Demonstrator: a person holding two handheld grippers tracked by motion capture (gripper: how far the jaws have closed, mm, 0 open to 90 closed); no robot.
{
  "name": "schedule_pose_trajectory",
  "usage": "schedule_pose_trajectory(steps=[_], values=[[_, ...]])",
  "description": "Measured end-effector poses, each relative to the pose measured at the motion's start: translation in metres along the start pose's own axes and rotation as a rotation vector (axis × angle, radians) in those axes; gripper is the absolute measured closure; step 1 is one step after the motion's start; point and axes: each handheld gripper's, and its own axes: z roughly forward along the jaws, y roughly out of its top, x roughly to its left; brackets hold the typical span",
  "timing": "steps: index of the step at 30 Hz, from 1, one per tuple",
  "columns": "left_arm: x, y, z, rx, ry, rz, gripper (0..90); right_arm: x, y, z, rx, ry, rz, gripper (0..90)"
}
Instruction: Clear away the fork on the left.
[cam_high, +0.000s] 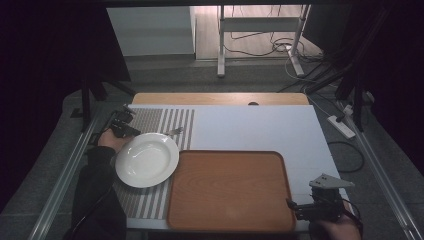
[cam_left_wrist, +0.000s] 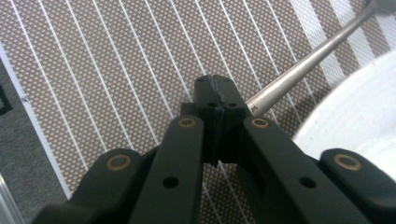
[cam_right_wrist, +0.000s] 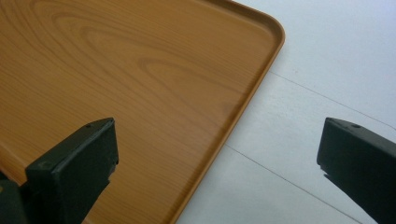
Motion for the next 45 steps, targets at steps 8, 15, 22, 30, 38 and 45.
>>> schedule_pose_trajectory(steps=[8,15,22,30,38,45], values=[[-0.005,-0.003,-0.001,0.01,-0.024,0.019,89.5,0.001,0.0,0.0,-0.001,0.0,-0.005,0.0],[-0.002,-0.001,-0.003,-0.033,-0.015,-0.009,83.3,0.001,0.0,0.0,-0.001,0.002,-0.008,0.0],[-0.007,0.007,-0.007,-0.101,0.004,-0.015,56.0,0.001,0.0,0.0,0.0,0.003,-0.011,0.0],[-0.023,0.022,-0.003,-0.136,-0.017,0.008,19.7,0.001,0.0,0.001,0.003,0.005,-0.015,0.0],[-0.048,0.042,0.014,-0.094,-0.04,0.072,2.1,0.002,0.0,0.001,0.004,0.007,-0.018,0.0],[-0.063,0.054,0.029,-0.04,-0.032,0.12,0.0,0.002,0.0,0.0,0.003,0.01,-0.021,0.0]])
